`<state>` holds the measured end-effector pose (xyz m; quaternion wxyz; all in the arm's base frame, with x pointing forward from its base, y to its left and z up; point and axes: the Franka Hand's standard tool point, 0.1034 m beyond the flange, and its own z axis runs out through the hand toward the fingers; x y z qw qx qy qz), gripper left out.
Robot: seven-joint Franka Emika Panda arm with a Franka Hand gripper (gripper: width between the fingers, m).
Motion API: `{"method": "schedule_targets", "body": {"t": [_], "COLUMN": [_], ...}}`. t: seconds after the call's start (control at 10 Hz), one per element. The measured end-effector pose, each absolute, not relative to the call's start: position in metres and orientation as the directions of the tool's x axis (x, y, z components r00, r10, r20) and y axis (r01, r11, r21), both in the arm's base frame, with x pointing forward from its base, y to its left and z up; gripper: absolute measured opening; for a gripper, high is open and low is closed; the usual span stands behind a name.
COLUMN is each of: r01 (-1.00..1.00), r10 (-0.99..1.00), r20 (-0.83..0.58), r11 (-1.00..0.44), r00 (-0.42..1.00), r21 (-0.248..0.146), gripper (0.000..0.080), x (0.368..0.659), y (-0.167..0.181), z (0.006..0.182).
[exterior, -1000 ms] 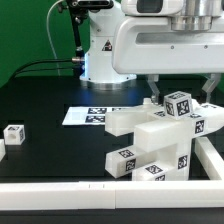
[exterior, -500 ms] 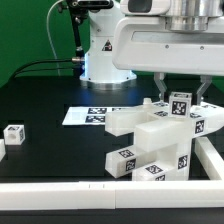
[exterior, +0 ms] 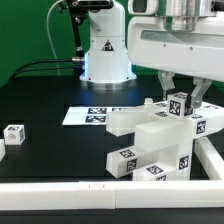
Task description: Assemble chair
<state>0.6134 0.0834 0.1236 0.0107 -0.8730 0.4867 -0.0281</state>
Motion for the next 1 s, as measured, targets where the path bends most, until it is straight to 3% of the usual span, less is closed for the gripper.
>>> {"method": "schedule_targets", "body": {"t": [0.3,0.4,0.7,0.8,0.9,1.0], "r01": [-0.957,-0.979,-0.984,-0.983,-0.977,-0.954], "r10": [-0.964,-0.986,-0.99,-0.99,-0.984,-0.959], "r20": [0.007,-0.015,-0.021,-0.021,-0.015,-0.008], "r11": [-0.264,-0.162,-0.135,-0.136,-0.175,-0.282], "r00": [0.265,0.165,0.138,0.14,0.178,0.284], "r21": [-0.117,-0.12,-0.12,-0.12,-0.12,-0.1], "gripper": [0.0282,0.0284,0.0284,0.0514,0.061,0.061], "x": [0.6189,0.619,0.619,0.619,0.6189,0.617], "y": [0.0845,0.085,0.0847,0.0848,0.0848,0.086], "z": [0.1235,0.1235,0.123,0.1229,0.1229,0.1229]}}
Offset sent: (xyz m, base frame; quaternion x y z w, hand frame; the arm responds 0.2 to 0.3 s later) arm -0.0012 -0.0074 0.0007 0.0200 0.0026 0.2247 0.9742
